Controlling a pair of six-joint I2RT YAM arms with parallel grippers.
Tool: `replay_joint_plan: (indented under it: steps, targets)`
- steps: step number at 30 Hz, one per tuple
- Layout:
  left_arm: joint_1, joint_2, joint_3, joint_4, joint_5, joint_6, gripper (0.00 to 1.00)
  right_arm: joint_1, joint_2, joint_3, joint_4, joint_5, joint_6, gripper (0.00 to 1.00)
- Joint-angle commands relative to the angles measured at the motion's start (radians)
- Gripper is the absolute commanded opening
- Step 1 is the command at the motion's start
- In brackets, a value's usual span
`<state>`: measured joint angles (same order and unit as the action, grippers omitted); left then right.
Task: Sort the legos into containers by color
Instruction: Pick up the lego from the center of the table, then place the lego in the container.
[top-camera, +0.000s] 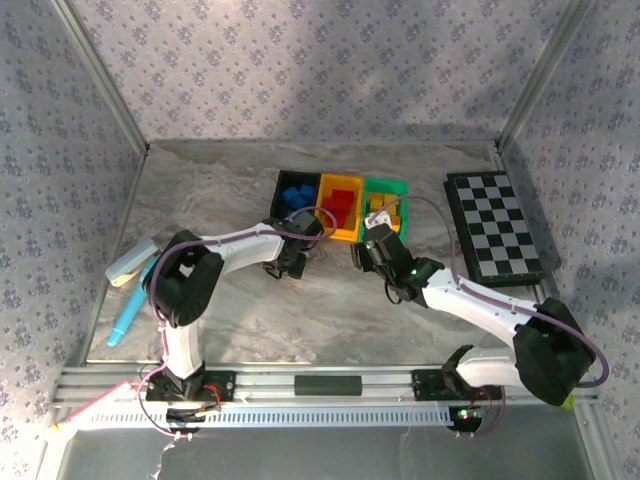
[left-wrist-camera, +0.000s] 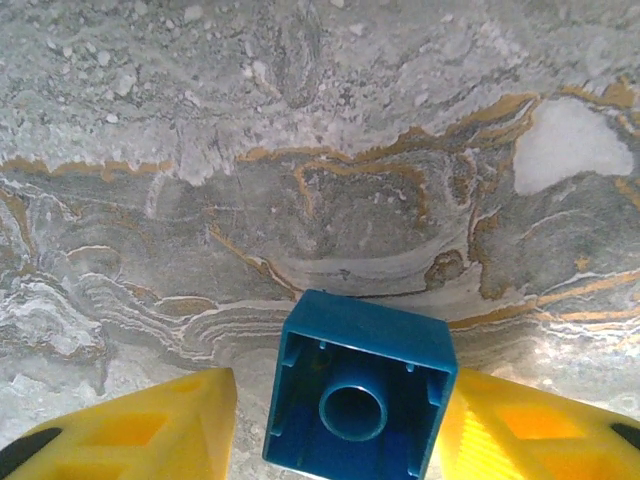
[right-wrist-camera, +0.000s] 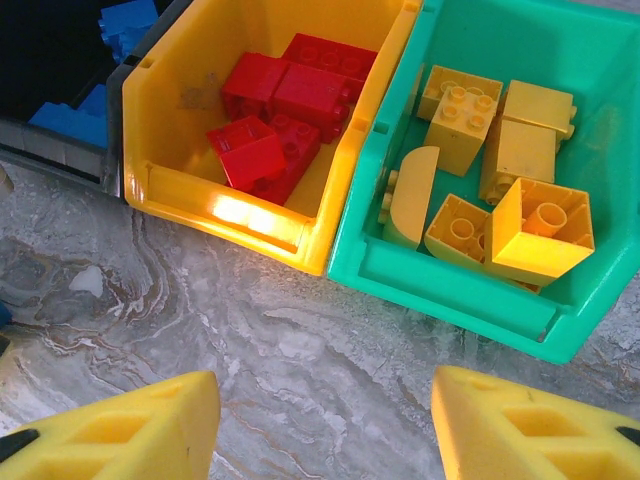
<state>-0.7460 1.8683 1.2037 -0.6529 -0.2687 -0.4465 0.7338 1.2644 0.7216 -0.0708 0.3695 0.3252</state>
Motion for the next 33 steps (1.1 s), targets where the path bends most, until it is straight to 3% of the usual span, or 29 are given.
replay_joint_plan:
  steps: [1, 3, 5, 14, 20, 33]
  targets:
    - [0.004, 0.017, 0.022, 0.005, 0.027, 0.029, 0.47, 0.006, 0.008, 0.001, 0.006, 0.023, 0.008, 0.59]
    - [0.004, 0.023, 0.028, 0.003, 0.028, 0.031, 0.38, 0.008, 0.005, 0.001, 0.006, 0.019, 0.009, 0.59]
    - [0.004, 0.022, 0.033, 0.001, 0.033, 0.031, 0.37, 0.012, 0.003, -0.003, 0.011, 0.026, 0.008, 0.59]
    - [0.001, -0.066, 0.082, -0.076, 0.003, 0.025, 0.36, 0.016, 0.008, -0.003, 0.015, 0.034, 0.008, 0.59]
    - [0.021, -0.107, 0.194, -0.124, -0.082, 0.011, 0.37, 0.022, 0.009, -0.001, 0.019, 0.026, 0.010, 0.60]
    - [0.111, 0.108, 0.533, -0.224, -0.122, -0.022, 0.41, 0.029, 0.003, -0.001, 0.018, 0.024, 0.015, 0.60]
